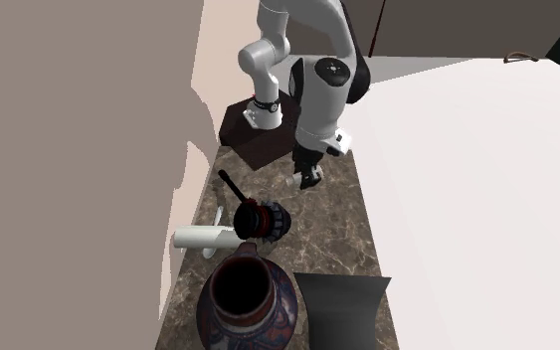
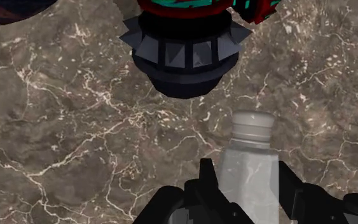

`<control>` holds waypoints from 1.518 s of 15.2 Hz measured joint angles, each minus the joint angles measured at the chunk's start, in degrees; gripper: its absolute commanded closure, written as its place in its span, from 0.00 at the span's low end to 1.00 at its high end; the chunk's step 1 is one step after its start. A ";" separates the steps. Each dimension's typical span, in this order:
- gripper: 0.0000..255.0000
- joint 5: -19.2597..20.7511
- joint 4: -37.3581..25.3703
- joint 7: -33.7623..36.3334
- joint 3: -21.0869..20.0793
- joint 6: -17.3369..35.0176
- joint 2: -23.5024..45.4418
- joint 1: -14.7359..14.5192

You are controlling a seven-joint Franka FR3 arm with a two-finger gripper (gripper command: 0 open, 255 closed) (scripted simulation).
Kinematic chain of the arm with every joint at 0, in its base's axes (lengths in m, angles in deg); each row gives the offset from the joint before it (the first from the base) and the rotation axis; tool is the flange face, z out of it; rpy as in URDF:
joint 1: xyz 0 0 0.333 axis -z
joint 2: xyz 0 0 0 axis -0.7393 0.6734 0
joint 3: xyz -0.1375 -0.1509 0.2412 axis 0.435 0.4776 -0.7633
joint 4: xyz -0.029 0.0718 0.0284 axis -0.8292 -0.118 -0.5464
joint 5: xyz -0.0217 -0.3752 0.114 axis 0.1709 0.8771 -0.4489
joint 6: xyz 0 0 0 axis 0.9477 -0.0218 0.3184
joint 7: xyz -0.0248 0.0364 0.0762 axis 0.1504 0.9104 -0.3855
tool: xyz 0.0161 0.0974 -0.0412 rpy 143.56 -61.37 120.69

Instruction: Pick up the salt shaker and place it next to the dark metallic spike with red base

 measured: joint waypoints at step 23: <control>1.00 -12.28 -67.25 8.62 -10.80 -24.75 42.72 14.46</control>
